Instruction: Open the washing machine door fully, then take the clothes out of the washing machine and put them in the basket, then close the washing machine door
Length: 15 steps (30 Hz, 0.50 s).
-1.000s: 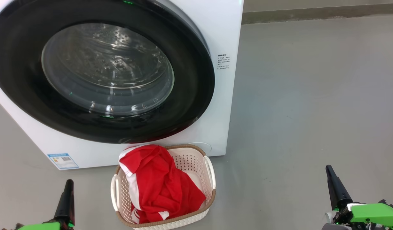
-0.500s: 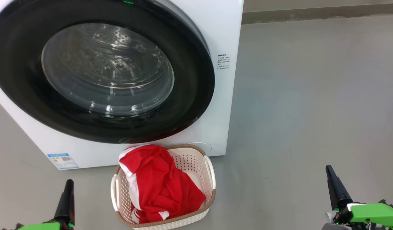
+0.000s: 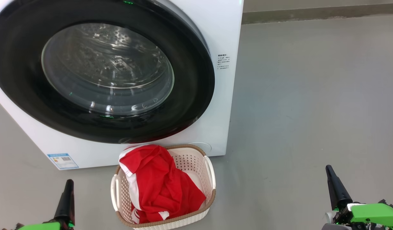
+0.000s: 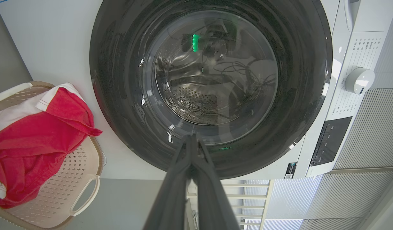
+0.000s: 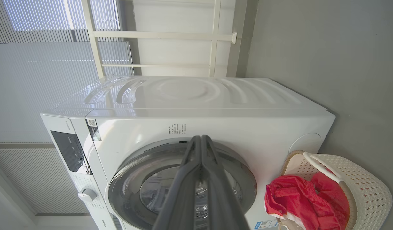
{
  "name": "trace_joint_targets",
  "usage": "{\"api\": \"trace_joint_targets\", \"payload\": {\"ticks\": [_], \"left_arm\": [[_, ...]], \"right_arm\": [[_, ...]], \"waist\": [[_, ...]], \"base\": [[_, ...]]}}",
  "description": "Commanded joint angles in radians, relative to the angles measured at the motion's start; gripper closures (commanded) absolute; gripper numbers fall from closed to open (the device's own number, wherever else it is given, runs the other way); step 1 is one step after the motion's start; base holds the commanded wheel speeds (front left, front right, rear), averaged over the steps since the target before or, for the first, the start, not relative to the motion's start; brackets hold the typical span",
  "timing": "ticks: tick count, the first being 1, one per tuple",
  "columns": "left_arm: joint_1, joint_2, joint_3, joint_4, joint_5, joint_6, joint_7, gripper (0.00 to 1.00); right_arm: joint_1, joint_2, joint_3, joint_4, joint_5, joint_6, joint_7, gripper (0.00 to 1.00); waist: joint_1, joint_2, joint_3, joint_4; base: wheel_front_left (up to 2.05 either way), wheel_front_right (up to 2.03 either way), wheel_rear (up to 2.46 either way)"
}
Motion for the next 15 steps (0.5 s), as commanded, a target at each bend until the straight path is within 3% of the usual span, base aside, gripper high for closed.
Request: {"api": "trace_joint_targets", "payload": {"ticks": [1, 15], "left_arm": [[-0.04, 0.015, 0.033, -0.02, -0.003, -0.003, 0.008, 1.0], [-0.04, 0.015, 0.033, -0.02, -0.003, -0.003, 0.008, 1.0]], "right_arm": [[-0.04, -0.003, 0.022, -0.03, 0.004, 0.002, 0.008, 1.0], [-0.04, -0.003, 0.022, -0.03, 0.004, 0.002, 0.008, 1.0]], "waist": [[-0.0001, 0.0, 0.0, 0.0], [-0.0001, 0.0, 0.0, 0.0]], "base": [[0.0, 0.0, 0.0], [0.0, 0.0, 0.0]]}}
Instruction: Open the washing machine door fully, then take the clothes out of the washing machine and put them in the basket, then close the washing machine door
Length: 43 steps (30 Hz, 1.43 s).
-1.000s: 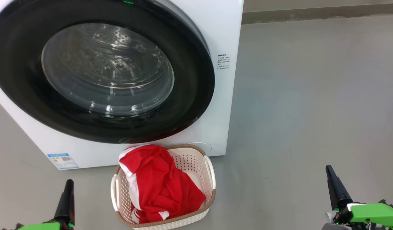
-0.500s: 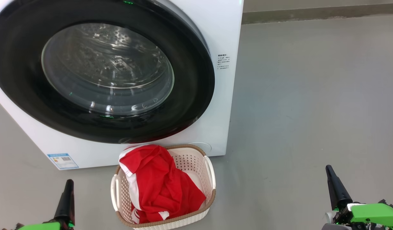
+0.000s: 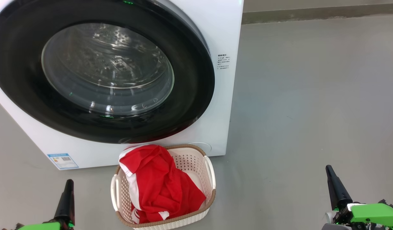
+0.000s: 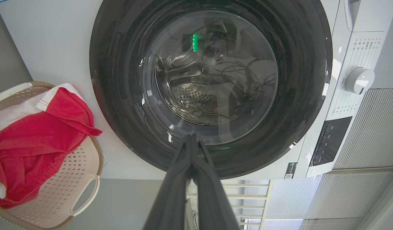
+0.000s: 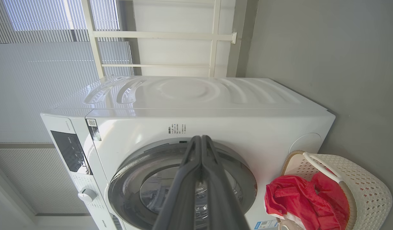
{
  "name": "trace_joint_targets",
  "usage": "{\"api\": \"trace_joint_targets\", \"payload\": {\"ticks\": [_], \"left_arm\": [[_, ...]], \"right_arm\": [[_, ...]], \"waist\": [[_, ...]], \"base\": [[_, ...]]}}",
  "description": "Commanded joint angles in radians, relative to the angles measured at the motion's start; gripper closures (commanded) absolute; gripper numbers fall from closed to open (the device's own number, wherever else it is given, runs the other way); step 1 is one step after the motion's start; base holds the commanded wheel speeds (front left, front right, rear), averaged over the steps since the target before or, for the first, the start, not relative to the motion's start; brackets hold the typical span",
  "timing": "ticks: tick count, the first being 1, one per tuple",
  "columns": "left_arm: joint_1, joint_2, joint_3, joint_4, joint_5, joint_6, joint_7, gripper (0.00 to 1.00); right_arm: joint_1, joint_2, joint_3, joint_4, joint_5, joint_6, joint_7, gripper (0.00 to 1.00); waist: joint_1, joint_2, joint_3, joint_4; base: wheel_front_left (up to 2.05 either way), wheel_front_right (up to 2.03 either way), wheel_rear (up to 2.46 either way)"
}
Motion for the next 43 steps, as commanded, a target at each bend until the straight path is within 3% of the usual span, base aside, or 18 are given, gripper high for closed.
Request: {"api": "trace_joint_targets", "payload": {"ticks": [1, 43], "left_arm": [[-0.04, 0.015, 0.033, -0.02, -0.003, -0.003, 0.008, 1.0], [-0.04, 0.015, 0.032, -0.02, -0.003, -0.003, 0.007, 1.0]], "right_arm": [[-0.04, -0.003, 0.022, -0.03, 0.004, 0.002, 0.008, 1.0], [-0.04, -0.003, 0.022, -0.03, 0.004, 0.002, 0.008, 1.0]], "waist": [[0.0, 0.0, 0.0, 0.0], [-0.0001, 0.0, 0.0, 0.0]], "base": [[0.0, 0.0, 0.0], [0.0, 0.0, 0.0]]}}
